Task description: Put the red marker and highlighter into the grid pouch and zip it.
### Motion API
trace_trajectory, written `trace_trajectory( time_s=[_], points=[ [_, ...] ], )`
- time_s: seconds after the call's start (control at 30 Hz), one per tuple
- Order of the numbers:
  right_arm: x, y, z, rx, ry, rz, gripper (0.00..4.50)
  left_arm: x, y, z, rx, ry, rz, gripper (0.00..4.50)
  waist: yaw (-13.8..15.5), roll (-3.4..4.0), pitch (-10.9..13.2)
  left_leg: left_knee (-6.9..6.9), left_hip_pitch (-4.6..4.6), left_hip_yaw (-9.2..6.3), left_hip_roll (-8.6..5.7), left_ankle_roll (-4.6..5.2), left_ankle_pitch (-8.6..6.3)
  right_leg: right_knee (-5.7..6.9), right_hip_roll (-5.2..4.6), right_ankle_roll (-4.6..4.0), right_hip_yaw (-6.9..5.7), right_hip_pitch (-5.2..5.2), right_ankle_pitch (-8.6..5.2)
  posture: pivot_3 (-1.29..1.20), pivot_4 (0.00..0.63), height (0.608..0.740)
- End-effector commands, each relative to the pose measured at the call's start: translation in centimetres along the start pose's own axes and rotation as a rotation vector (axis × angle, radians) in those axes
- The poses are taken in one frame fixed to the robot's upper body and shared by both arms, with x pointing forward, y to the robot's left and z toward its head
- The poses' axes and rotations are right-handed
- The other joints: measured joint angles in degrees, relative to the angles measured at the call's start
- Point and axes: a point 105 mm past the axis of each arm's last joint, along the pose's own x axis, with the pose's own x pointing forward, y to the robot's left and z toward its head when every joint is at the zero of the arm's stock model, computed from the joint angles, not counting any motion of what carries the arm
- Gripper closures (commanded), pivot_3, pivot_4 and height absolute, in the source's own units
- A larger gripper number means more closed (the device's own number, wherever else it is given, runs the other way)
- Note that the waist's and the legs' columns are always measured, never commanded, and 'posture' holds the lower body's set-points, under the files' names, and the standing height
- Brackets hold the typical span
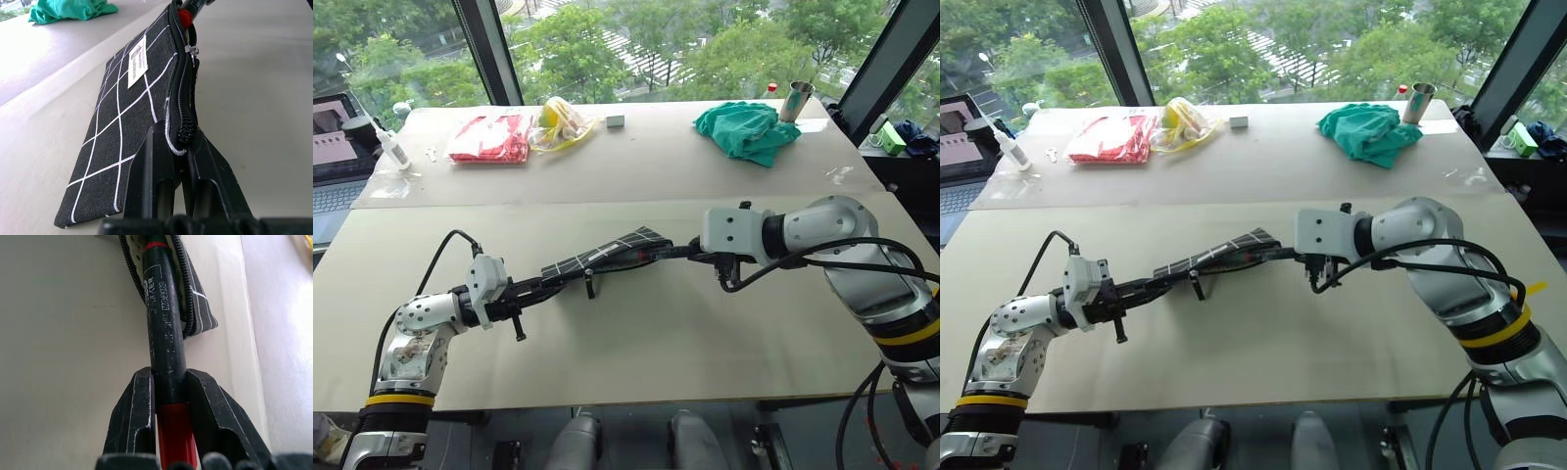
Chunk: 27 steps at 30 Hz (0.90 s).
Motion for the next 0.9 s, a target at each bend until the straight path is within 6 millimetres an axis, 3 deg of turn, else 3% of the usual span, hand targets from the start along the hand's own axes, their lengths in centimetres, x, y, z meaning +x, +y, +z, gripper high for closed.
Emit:
trace_trajectory(
  time_s=[0.03,0.23,0.43,0.63,0.67,0.7,0.9],
  points=[
    [1.4,-1.0,2.6,-0.082,-0.032,-0.018,3.92,0.3,0.1,0.8,0.034,-0.021,-0.013,4.5,-0.31,0.0,0.0,-0.01,-0.01,0.01,0.0,0.0,0.0,0.01,0.0,0.0,0.01,-0.03,0.0,0.0,0.15,0.74],
    [3.4,-0.7,4.1,-0.131,-0.046,0.018,3.92,0.4,0.0,0.7,0.027,-0.025,-0.018,4.5,0.18,0.0,0.0,0.0,-0.06,-0.08,-0.04,-0.15,0.08,0.01,-0.01,0.0,-0.02,-0.03,0.0,0.0,0.15,0.74],
    [6.6,1.1,7.1,-0.179,-0.149,0.057,3.92,0.4,0.1,0.6,0.025,-0.028,-0.014,4.5,-0.27,0.0,0.0,-0.01,-0.03,-0.12,-0.02,-0.28,0.16,0.12,0.01,0.0,-0.03,-0.08,0.0,0.0,0.15,0.74],
    [9.0,1.7,6.2,-0.176,-0.161,0.034,3.92,0.5,0.1,0.6,0.027,-0.028,-0.017,4.5,-0.04,-0.01,-0.01,-0.01,-0.03,-0.22,-0.04,-0.35,0.2,0.11,0.0,0.0,-0.02,-0.07,0.0,0.0,0.15,0.74],
    [9.0,1.3,5.9,-0.133,-0.16,0.023,2.9,0.5,0.1,0.6,0.028,-0.029,-0.017,4.5,-0.05,-0.01,-0.01,-0.01,-0.03,-0.2,-0.05,-0.35,0.2,0.12,0.0,0.0,-0.03,-0.07,0.0,0.0,0.15,0.74],
    [8.9,0.9,5.5,-0.094,-0.157,0.02,2.75,0.5,0.1,0.7,0.028,-0.03,-0.017,4.5,-0.11,-0.01,-0.01,-0.01,-0.03,-0.2,-0.04,-0.35,0.2,0.12,0.0,0.0,-0.03,-0.08,0.0,0.0,0.15,0.74],
    [7.1,-0.4,4.0,0.154,-0.143,0.063,0.68,0.5,0.1,0.6,0.027,-0.028,-0.017,4.5,-0.16,-0.01,-0.01,-0.01,-0.01,-0.23,-0.03,-0.37,0.21,0.13,0.0,-0.01,-0.02,-0.08,0.01,0.0,0.15,0.74]
  ],
)
